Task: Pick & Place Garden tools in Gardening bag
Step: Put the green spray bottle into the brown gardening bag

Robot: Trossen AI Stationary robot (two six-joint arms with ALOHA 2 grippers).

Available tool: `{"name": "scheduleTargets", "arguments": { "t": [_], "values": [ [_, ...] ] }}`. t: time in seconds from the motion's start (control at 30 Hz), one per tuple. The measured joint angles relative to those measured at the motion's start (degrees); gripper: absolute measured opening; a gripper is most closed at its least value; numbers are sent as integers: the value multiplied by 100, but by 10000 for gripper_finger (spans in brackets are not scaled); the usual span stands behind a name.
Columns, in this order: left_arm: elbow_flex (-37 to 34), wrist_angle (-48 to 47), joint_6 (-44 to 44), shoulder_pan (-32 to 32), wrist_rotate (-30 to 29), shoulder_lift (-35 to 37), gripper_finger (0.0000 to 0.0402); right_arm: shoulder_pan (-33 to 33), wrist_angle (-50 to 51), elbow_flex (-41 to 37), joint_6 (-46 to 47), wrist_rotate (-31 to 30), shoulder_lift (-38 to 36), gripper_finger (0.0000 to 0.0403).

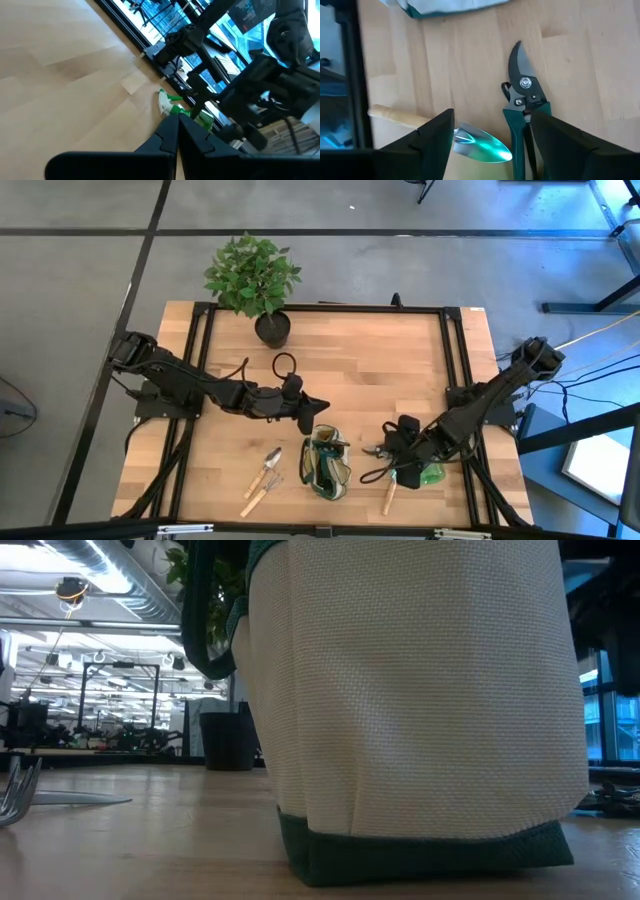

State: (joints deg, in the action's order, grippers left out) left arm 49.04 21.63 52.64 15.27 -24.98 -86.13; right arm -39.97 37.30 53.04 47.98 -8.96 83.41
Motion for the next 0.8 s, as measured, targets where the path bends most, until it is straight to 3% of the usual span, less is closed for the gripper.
{"name": "scheduleTargets", "arguments": {
  "t": [0.23,0.8],
  "values": [
    [0,-68,18,0,112,0,3,-17,-23,0,101,139,276,284],
    [0,-87,18,0,66,0,3,-17,626,0,28,167,285,285]
  ]
}}
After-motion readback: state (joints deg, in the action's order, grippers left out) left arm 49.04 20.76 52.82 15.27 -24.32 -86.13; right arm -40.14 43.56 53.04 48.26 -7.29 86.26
